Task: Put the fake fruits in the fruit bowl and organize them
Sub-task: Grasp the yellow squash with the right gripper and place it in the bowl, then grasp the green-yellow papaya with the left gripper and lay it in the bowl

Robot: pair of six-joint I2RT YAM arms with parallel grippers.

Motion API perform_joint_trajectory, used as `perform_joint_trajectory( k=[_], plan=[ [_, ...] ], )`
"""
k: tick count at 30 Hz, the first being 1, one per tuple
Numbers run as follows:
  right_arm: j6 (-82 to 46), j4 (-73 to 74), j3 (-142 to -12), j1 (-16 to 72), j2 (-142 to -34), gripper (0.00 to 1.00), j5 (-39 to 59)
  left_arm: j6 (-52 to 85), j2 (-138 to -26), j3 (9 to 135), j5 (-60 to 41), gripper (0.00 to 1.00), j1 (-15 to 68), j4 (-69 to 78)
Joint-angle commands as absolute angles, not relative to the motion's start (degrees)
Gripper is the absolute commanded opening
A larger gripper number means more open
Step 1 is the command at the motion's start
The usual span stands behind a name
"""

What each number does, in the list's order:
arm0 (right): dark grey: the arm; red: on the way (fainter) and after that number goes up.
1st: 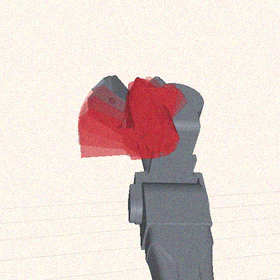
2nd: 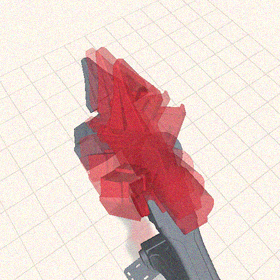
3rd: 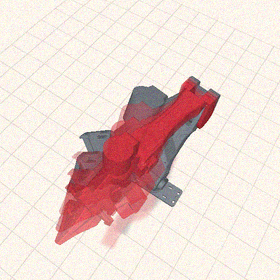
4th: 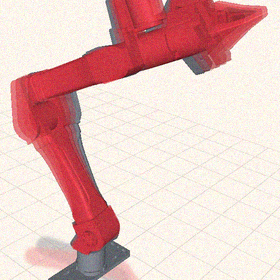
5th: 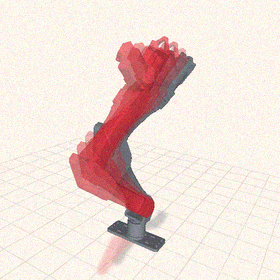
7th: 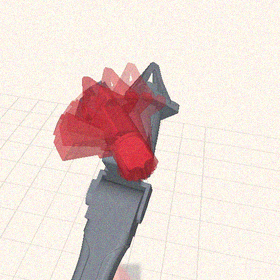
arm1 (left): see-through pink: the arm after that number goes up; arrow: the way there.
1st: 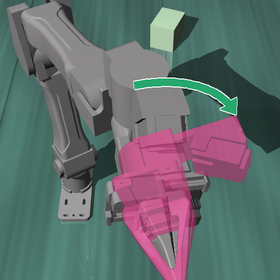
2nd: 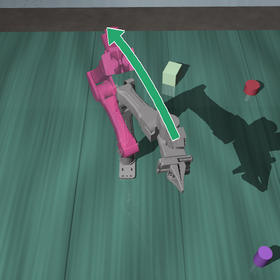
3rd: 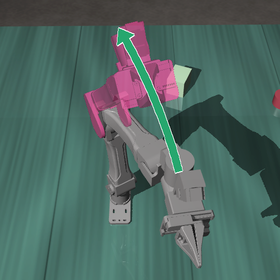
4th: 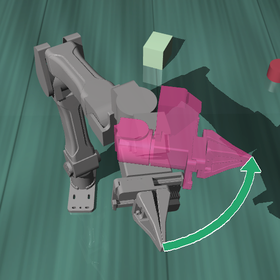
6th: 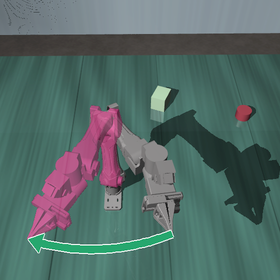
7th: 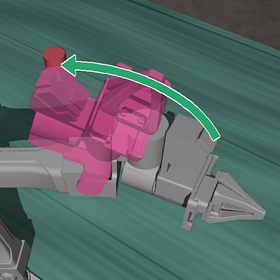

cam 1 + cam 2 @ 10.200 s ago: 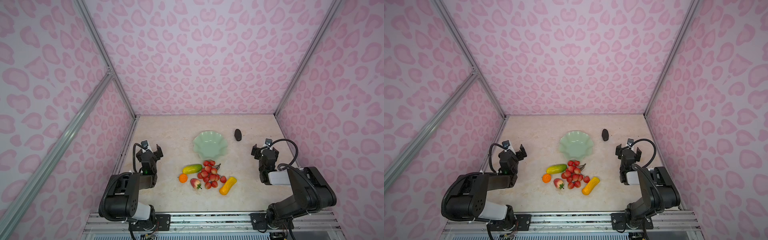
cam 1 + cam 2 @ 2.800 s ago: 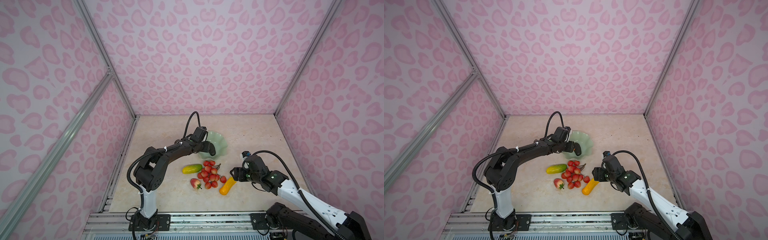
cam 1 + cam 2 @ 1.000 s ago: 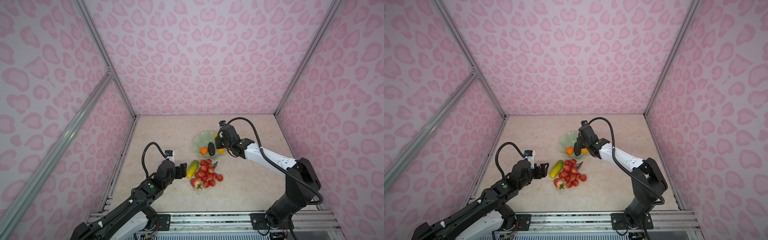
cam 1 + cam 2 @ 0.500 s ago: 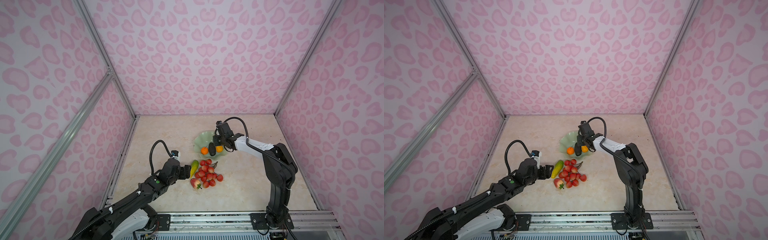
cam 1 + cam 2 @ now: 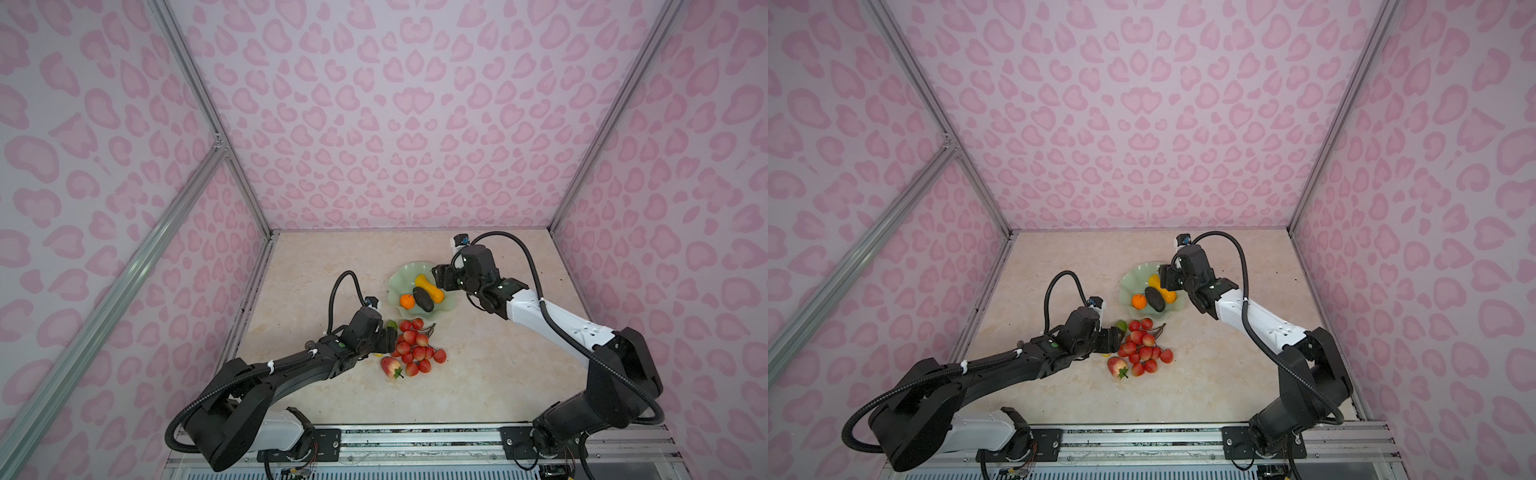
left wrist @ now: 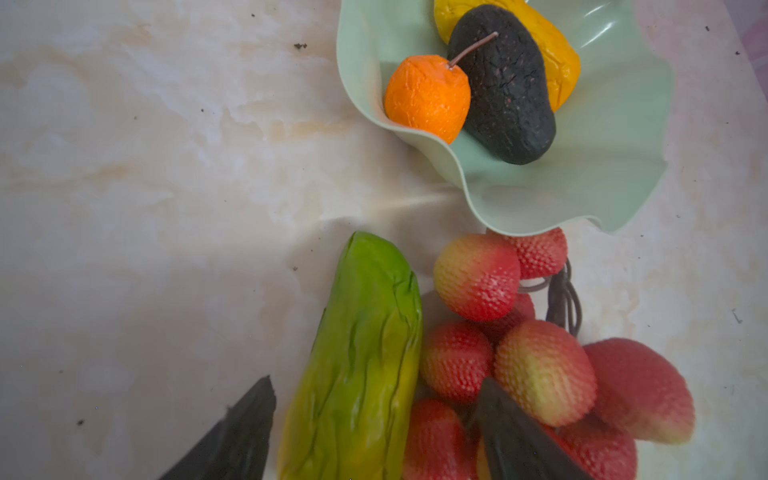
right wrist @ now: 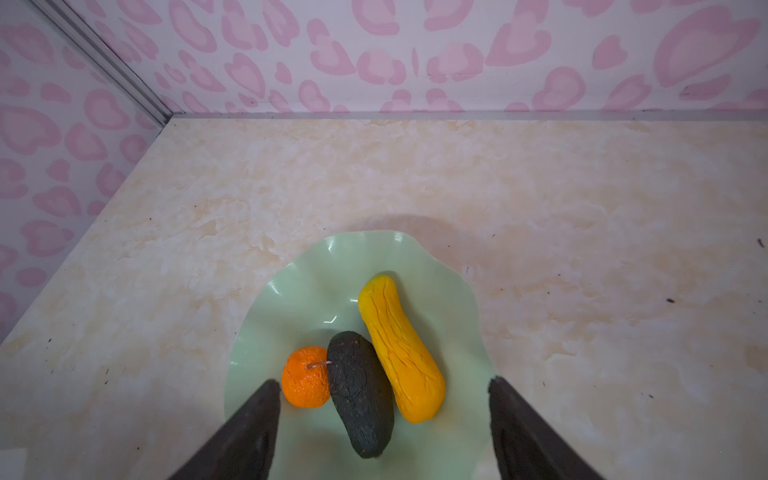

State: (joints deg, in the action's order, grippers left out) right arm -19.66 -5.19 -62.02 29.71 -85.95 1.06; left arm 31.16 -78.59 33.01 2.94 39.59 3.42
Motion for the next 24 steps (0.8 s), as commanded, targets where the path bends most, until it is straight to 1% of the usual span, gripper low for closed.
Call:
perform_joint_trajectory(
  k=[1,6,8,11,15,19,22,24],
  plan=[
    [-20.99,-2.83,-58.62,29.60,-81.74,0.79,-0.55,30.94,-81.77,33.95,1.69,0.74,39.64,6.02],
    [-21.70,-1.57,-53.35,28.98,-76.65,0.79,-2.40,31.64,-84.43,33.94,2.81,0.55,39.73,5.13],
    [-22.35,-1.83,-52.42,28.35,-75.56,0.79,-2.28,31.73,-83.62,33.47,2.73,0.50,39.73,4.36],
    [-22.51,-1.04,-51.01,27.65,-74.78,0.79,-2.11,31.73,-80.08,31.47,4.96,0.44,39.73,3.28],
    [-22.74,-1.41,-50.96,26.91,-75.00,0.79,-1.36,30.45,-72.39,31.07,6.50,0.41,39.68,-0.80],
    [-22.59,-2.10,-51.36,26.63,-75.56,0.80,-0.78,25.00,-65.89,35.06,6.88,0.41,39.72,-4.28],
    [-22.41,-2.84,-51.72,26.24,-75.80,0.80,-0.34,19.36,-66.19,39.76,7.40,0.41,39.42,-4.65],
    [-22.46,-3.99,-51.87,26.19,-75.05,0.81,-0.09,15.99,-69.47,44.68,7.26,0.41,38.64,-6.09]
  ],
)
